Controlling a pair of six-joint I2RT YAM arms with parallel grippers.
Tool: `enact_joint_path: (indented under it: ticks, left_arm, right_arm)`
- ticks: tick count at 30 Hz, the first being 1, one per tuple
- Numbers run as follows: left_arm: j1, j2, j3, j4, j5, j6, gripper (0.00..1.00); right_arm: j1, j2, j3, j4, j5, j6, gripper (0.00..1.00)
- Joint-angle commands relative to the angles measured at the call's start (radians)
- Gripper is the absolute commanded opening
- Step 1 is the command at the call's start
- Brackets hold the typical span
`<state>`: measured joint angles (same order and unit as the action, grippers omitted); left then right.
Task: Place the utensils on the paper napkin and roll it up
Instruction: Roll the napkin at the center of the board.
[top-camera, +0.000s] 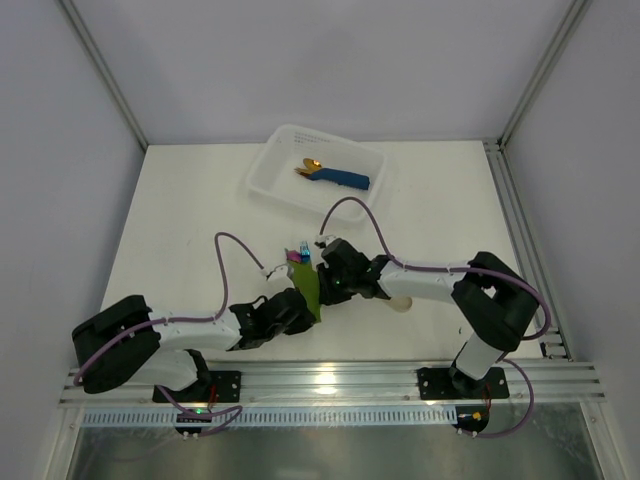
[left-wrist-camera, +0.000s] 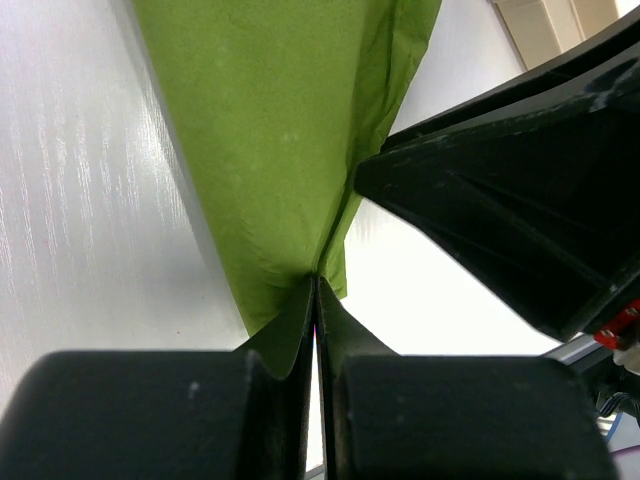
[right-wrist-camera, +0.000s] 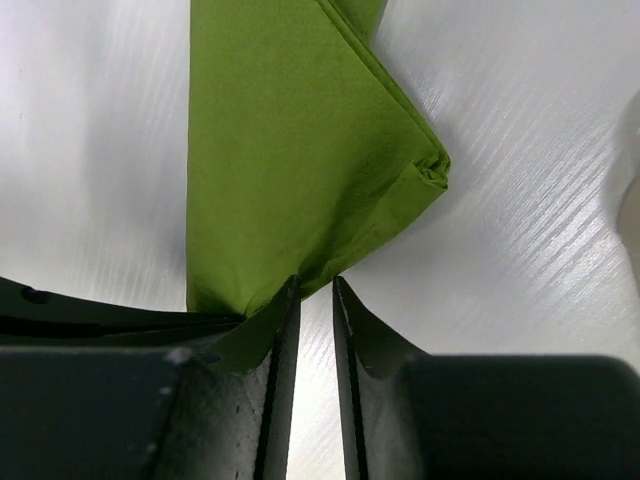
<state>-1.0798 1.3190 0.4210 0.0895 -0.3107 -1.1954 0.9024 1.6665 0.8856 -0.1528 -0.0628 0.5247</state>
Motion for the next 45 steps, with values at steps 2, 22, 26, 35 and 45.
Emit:
enact_joint_path:
  ticks: [2,22,26,35,45]
  left_arm:
    - [-0.006,0.009,-0.016,-0.086,0.002,0.03,0.0]
    - [-0.006,0.016,0.012,-0.112,0.009,0.022,0.0]
    - [-0.006,0.002,-0.001,-0.111,0.005,0.011,0.0]
    - [-0.006,-0.014,-0.001,-0.122,0.001,0.01,0.0]
    - [-0.005,-0.027,0.065,-0.172,-0.018,0.049,0.01]
  right_arm:
    - [0.004,-0.063,0.027,0.018,0.028,-0.025,0.21]
    - [-0.017,0.11,0.208,-0.04,0.018,-0.083,0.04]
    - [-0.02,0.116,0.185,-0.044,0.058,-0.088,0.04]
    - [-0.02,0.15,0.184,-0.06,0.109,-0.088,0.04]
    - [-0.019,0.236,0.202,-0.037,0.078,-0.071,0.04]
